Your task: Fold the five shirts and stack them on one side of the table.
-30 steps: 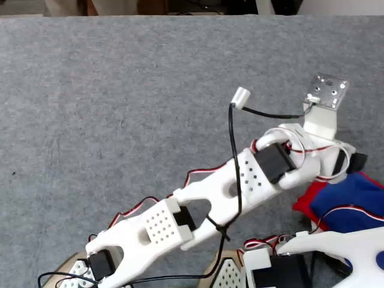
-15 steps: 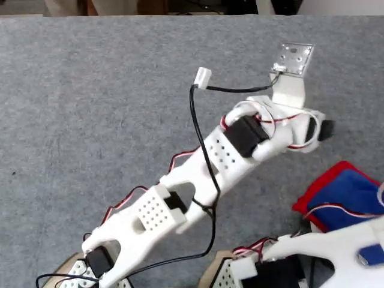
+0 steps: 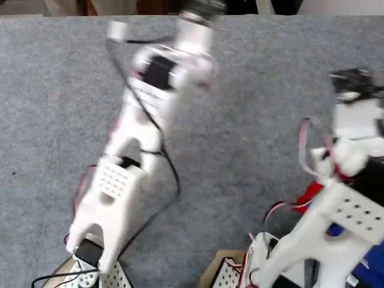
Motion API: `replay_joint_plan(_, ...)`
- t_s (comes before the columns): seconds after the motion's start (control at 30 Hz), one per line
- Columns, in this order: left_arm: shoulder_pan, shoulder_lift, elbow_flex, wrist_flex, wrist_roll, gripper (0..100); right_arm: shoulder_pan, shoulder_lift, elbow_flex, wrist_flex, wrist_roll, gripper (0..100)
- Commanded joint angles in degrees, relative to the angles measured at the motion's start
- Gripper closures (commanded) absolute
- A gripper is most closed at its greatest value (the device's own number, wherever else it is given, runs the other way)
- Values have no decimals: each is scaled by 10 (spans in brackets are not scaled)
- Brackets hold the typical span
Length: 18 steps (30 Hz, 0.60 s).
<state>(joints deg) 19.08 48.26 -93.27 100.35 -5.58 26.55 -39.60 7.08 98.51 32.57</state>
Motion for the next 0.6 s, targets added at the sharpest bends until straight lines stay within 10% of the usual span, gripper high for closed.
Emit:
replay_joint_plan(0.0,-105,-58,-6,8,-1,982,-120,-32,-12,3,-19,976)
replay_joint_plan(0.57,-216,-628,774,-37,-15,982,-230,-67,87,11,-70,975)
